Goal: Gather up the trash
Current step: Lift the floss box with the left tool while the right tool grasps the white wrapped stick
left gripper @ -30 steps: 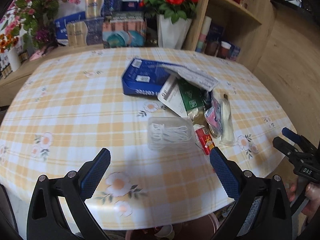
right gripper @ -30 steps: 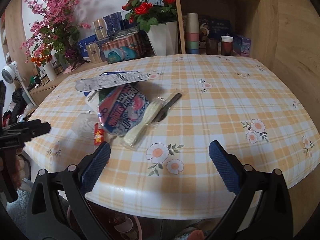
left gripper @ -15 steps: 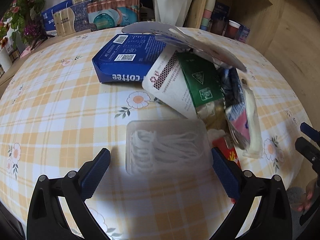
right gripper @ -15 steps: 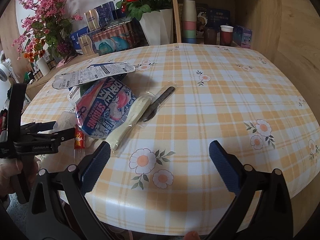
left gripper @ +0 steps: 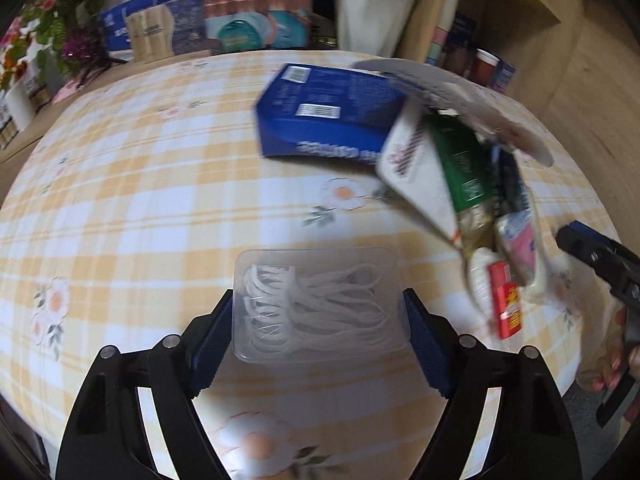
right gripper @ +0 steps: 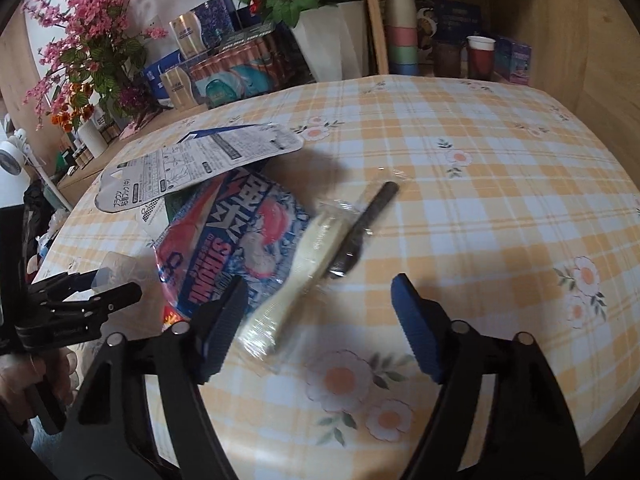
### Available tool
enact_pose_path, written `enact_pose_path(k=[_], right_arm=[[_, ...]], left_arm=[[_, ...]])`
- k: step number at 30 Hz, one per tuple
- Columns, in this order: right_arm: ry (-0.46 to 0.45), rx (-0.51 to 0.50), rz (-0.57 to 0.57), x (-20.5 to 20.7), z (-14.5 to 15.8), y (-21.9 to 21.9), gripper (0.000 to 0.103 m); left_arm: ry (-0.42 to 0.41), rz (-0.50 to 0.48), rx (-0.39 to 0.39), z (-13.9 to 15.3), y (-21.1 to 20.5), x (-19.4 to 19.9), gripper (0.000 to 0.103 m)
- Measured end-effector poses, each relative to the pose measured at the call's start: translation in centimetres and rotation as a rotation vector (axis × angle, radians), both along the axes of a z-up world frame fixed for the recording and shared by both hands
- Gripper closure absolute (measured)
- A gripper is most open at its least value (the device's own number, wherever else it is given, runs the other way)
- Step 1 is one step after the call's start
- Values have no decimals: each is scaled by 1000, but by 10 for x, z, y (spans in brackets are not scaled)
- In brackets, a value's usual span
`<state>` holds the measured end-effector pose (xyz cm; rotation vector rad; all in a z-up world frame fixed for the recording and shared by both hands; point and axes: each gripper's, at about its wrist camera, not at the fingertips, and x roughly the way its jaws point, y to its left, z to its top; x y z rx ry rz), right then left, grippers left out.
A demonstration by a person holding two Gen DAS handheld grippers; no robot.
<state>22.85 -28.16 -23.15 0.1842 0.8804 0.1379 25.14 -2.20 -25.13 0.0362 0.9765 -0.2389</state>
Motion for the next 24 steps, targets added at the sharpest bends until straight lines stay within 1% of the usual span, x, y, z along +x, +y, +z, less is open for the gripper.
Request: enact_pose_path(k=[1,3,4,6,7,9,11,12,13,16,21,24], right_arm=[[9,-5,4,4,-2,3,46],[25,-17,-5,12,-6,8,51],[35,-23,-17,18,-9,10,56],[59,-31,-26,25,-14,13,60],[55,-38,-29,27,-16,13,61],[56,-80,-34,29,-17,15,62],[55,-114,-24,29,-18,17,67],[54,-130,-16,29,-18,18,76],[56,-126,-14,28,-18,17,81],[53,-84,-20,23,-14,10,84],[18,-76,-13,11,1,3,85],[4,-65,-28,3,8,-2,85]], left_arm=[[-5,5,-1,0,4,-2,24],[-9,15,-4,0,8,-5,24],[-11,17,-5,0,9,-6,24],[-14,19,-6,0,9,-7,24],[-15,19,-7,0,9,-7,24],[-16,20,-6,0,9,-7,24],[-19,19,-10,0,9,-7,24],[-22,20,-16,1,9,-8,24],[-23,24,-22,1,10,-9,25],[-23,49,-73,4,17,-10,25],[-67,35,-66,22,18,-20,25],[-89,36,-66,34,19,-26,25]])
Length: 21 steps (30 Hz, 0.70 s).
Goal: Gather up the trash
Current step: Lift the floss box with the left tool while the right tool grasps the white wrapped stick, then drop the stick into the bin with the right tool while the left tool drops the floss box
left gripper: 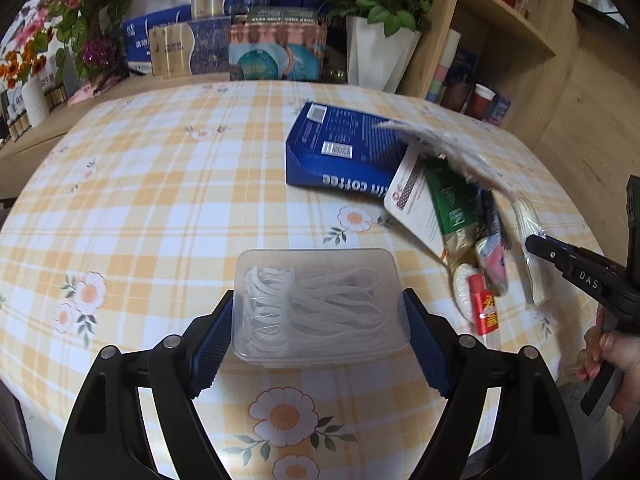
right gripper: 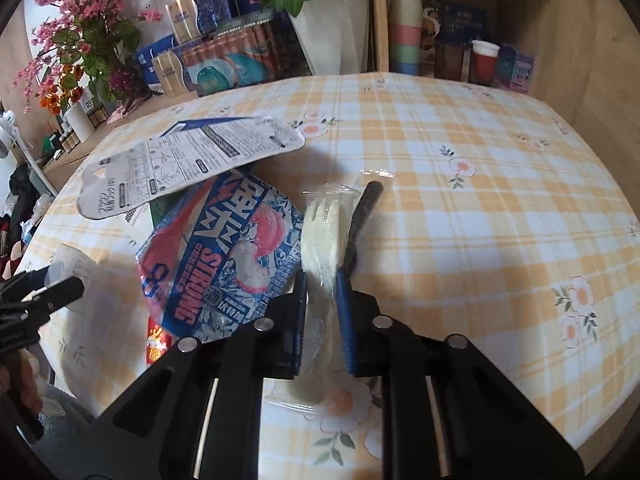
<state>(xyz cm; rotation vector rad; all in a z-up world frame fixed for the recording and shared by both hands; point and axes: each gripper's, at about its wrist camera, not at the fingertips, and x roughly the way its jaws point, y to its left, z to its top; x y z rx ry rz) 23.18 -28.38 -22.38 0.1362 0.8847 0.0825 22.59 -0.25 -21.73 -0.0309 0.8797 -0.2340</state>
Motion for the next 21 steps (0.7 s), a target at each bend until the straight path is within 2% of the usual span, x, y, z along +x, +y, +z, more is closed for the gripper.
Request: enact_pose_path(k=[14,21], right_arm=[[-84,13,-7,-36,37,-7,87],[-132,29,31,-60,57,-2,87]], left_arm=[[-85,10,3,41,7,-34,25],[-128,15,-13,65,15,-58,25]])
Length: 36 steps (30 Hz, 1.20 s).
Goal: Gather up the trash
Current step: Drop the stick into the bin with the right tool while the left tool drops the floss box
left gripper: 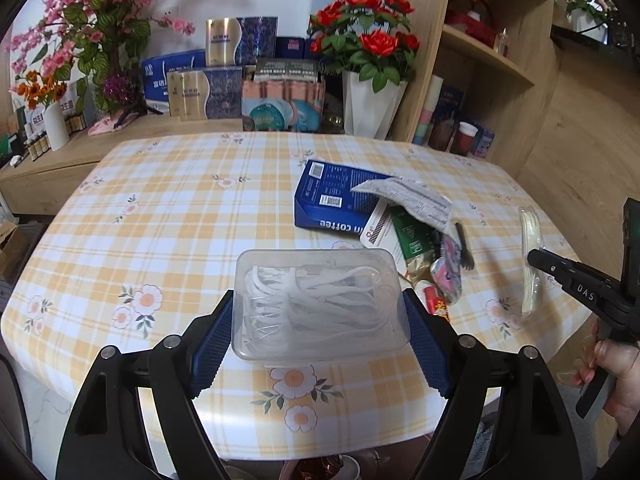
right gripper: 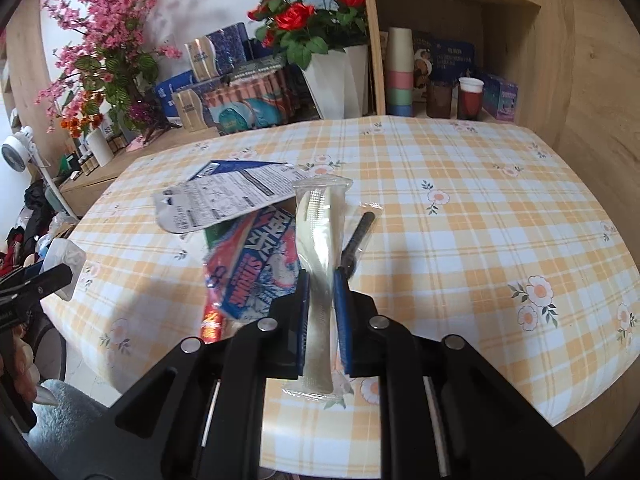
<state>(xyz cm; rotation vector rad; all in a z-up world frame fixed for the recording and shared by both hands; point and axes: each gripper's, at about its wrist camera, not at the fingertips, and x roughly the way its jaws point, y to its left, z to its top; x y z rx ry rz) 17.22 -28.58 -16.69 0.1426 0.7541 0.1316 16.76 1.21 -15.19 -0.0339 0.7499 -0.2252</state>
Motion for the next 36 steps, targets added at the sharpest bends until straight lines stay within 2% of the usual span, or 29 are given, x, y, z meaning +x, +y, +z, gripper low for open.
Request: enact_pose_path(k=[8,13,20,26,29,32,34,36], right_arm=[[-77,31,105,-40,29,16,87],[-90,-2,210,-75,35,36,87],[-33,9,317,-112,21,58,87],[20,13,384,-129,10,75,87],[63,50,422,-131,5,81,87],[95,67,467,-133,0,90,76],[91,74,477,-133,1,94,56],[75,68,458,-130,6,94,51]], left_arm=[[-41,-5,-17,28,5,-42,25],[-70,-3,-19,44,11,-76,25],[-80,14,-41,54,27,-113,25],[-70,10,-54,51,33,-128,25],[-66,12,-61,49,35,-131,25],[-64,12,-65,48,37,-132,25],[-58,11,-68,46,37,-131,25],[-53,4,-71,44,35,-131,25]])
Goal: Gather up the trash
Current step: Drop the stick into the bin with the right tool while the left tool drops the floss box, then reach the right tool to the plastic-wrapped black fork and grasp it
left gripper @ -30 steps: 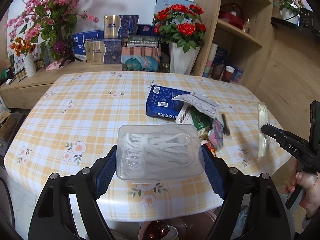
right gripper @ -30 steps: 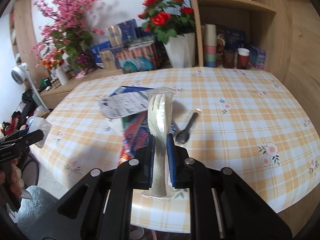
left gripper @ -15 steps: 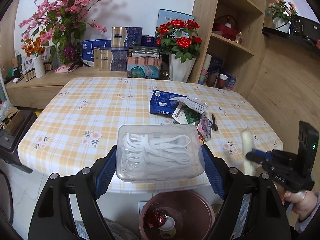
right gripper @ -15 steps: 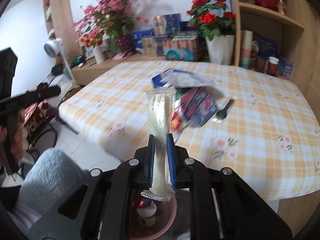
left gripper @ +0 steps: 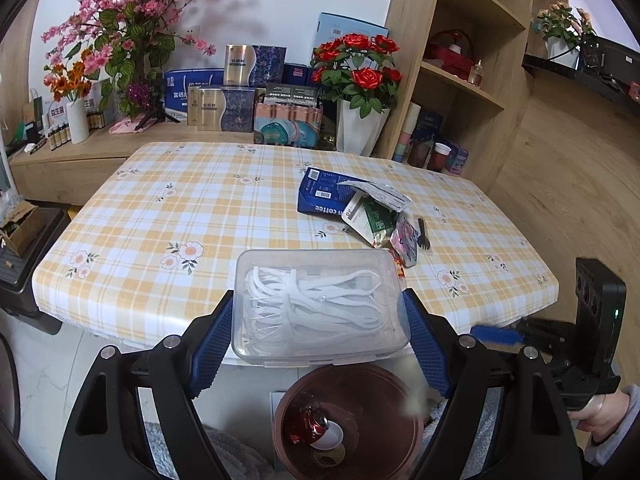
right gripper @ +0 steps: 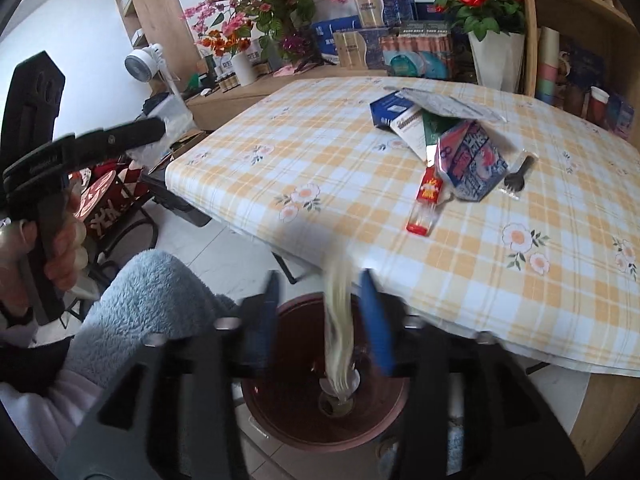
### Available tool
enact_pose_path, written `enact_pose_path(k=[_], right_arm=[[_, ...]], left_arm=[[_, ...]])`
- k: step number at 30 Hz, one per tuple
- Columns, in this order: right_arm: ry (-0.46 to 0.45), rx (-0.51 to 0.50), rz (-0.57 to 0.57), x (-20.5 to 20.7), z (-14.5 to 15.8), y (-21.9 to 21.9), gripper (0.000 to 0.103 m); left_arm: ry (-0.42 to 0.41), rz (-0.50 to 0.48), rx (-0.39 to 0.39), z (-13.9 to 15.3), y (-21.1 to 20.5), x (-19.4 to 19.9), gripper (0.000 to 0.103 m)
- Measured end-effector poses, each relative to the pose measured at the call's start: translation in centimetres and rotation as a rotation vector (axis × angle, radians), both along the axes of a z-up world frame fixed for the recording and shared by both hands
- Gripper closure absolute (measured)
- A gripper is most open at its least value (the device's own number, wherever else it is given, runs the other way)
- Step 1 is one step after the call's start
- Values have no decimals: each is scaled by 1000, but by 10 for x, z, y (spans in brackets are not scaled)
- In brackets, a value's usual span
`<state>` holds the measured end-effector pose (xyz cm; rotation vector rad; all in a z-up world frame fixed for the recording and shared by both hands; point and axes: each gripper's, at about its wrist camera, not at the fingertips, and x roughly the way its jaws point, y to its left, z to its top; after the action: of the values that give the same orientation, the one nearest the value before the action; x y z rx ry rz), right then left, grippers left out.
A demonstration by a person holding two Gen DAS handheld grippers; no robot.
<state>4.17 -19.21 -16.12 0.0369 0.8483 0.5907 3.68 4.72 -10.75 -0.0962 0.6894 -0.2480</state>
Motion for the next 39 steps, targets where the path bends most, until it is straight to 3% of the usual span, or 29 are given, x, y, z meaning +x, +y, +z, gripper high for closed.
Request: enact_pose_path(k=[1,4,10,18,21,25,39], right_arm=[[-6,-3,-12,2,2,-1,50],[-51,-12,-78,11,14,-13,30],[-120,-2,-207,24,36,-41,13],[-141,5,-294,29,44,-66,11],[-141,-1,-307,29,45,-71,11],[-144,-12,-313,29,46,-71,9],[-138,-49,-347,38,40,-81,7]], left_arm=[[5,-8,0,-2,-2,0,25],[22,-28,4,-8,-9,-3,25],[73,-50,-32,-22,-16,-13,25],[124,-132,-22,-37,-36,-25,24],[104,-153,-21,-36,-39,-28,9],[51,-127,35,-27,-40,-27,8],[-82,69,105,14,0,19,6]])
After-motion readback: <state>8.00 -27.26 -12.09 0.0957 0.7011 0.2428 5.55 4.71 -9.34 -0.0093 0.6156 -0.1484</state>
